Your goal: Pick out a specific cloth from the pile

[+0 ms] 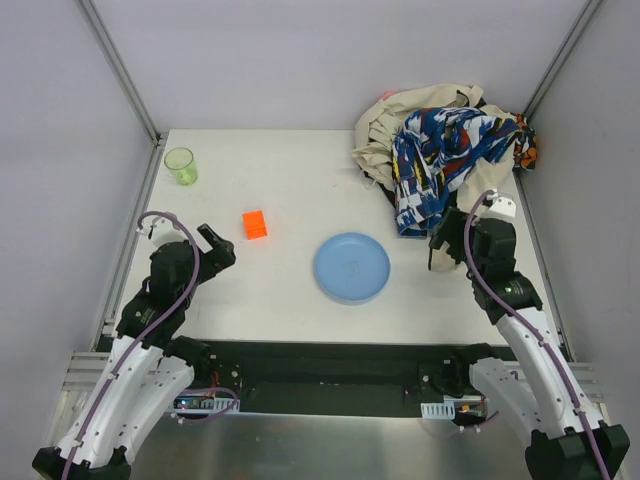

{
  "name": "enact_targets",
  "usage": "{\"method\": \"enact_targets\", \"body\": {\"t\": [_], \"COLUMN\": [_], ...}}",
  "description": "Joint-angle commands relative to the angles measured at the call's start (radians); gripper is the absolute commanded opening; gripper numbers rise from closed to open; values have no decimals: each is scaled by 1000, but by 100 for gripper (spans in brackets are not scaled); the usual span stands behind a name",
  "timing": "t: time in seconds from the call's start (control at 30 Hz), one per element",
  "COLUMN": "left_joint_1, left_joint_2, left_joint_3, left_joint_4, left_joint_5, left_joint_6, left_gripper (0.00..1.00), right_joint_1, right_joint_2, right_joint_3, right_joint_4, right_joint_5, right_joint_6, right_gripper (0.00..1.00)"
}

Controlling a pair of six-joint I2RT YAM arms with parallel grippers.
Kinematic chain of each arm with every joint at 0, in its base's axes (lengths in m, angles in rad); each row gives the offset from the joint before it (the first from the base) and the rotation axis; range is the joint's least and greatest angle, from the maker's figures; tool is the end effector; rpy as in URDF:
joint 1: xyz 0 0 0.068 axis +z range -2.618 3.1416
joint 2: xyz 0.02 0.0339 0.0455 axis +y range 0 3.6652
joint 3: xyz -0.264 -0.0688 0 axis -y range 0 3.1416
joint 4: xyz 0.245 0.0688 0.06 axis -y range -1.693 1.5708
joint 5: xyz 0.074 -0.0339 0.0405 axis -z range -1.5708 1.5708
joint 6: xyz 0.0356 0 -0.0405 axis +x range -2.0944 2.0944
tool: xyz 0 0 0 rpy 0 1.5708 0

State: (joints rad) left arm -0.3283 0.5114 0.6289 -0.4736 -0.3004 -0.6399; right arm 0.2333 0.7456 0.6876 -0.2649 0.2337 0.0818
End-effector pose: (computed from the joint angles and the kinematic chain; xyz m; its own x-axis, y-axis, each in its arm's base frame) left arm 0.1239 -0.0311 0.2934 -0.2919 -0.5031 -0.8134 -0.1606 0.8642 -0.4769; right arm 0.1742 0.0329 0.3038 -0.3086 0.0084 -0.9512 0.0140 0.9999 0.0042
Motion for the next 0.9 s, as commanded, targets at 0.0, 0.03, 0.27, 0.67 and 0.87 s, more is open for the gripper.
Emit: {"method": "enact_targets", "body": {"t": [0.0,0.03,0.27,0.67,0.87], "left_joint_1": [-6,-6,-6,-6,-6], "left_joint_2": [-34,-40,-44,55,104], "left_joint_3": [-9,-12,-9,14,23], "left_joint_4": [-7,-5,-3,4,13], "left_joint_5": [-32,-34,-45,-82,-92], "left_joint_6": [-14,-15,-21,-44,-46], "left_gripper": [99,99,99,99,99], "right_joint_1": [4,3,9,205,204], "right_joint_2": [-29,-34,119,834,1230], "right_joint_3": [-5,-3,122,679,991], "right_joint_4": [114,130,257,130,11], "right_joint_5": [-77,-105,-296,-40,128], "right_joint_6": [-51,-68,-258,-688,-833], "right_gripper": [96,96,96,96,96]}}
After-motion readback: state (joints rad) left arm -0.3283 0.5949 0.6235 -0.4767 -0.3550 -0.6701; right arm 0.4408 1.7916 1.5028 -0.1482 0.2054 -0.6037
